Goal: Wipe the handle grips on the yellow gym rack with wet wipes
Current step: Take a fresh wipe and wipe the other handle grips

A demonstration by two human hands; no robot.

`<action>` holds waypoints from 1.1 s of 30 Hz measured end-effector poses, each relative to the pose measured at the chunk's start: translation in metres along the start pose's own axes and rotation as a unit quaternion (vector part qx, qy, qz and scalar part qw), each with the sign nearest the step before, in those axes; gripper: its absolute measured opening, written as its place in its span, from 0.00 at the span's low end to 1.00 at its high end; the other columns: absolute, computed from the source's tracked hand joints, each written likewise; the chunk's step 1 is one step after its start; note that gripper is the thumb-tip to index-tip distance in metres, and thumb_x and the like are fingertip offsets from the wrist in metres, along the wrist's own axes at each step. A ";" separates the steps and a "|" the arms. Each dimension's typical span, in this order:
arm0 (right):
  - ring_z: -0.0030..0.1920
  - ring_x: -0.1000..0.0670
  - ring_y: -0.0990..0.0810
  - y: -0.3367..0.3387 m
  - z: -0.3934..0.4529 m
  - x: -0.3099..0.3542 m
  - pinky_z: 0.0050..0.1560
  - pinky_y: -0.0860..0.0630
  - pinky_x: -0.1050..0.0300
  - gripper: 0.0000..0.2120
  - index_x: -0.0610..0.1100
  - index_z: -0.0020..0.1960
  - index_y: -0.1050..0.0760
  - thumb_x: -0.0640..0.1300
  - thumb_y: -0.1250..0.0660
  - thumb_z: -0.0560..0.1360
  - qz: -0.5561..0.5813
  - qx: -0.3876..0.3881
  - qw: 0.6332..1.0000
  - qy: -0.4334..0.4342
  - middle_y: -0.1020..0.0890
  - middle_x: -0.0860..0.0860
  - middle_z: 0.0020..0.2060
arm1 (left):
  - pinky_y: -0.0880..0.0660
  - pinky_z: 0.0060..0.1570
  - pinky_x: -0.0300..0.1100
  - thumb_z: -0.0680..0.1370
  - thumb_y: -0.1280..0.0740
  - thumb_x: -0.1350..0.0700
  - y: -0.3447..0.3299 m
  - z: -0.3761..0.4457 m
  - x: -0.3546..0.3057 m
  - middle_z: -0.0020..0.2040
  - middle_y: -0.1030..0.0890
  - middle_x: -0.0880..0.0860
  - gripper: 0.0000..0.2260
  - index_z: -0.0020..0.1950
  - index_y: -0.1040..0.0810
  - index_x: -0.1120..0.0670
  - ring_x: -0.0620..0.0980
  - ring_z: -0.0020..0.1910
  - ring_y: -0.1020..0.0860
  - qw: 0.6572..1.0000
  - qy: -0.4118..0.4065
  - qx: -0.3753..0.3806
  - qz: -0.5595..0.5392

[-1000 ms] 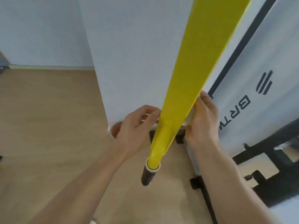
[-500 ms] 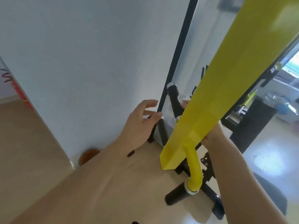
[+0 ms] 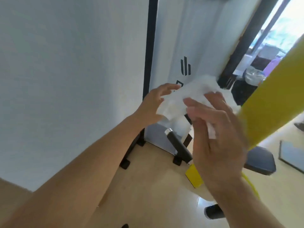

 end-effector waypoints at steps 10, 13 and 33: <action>0.48 0.52 0.17 -0.086 0.004 -0.048 0.55 0.20 0.54 0.11 0.41 0.53 0.21 0.47 0.36 0.82 -0.196 0.011 0.937 -0.290 0.17 0.51 0.46 | 0.28 0.40 0.26 0.82 0.39 0.63 -0.011 0.043 0.033 0.48 0.18 0.55 0.11 0.62 0.21 0.58 0.43 0.37 0.24 0.979 -0.056 0.185 -0.063; 0.56 0.48 0.22 -0.089 0.005 -0.057 0.56 0.27 0.55 0.13 0.45 0.65 0.27 0.47 0.40 0.83 -0.292 0.125 0.873 -0.371 0.21 0.49 0.58 | 0.28 0.43 0.23 0.82 0.37 0.59 -0.010 0.046 0.034 0.55 0.17 0.50 0.13 0.67 0.23 0.52 0.41 0.46 0.21 0.972 -0.081 0.212 -0.062; 0.52 0.41 0.21 -0.084 -0.016 -0.023 0.62 0.30 0.43 0.13 0.39 0.63 0.35 0.45 0.41 0.82 -0.677 0.389 0.544 -0.308 0.21 0.42 0.52 | 0.29 0.48 0.19 0.81 0.34 0.51 -0.005 0.041 0.036 0.53 0.14 0.47 0.12 0.62 0.18 0.52 0.35 0.47 0.19 0.946 -0.149 0.251 -0.139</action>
Point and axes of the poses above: each hand's wrist, its own z-axis towards the middle knuckle, its own y-axis out of the back of the hand, x = y × z, the point moved 7 cm from there along z, towards the middle knuckle
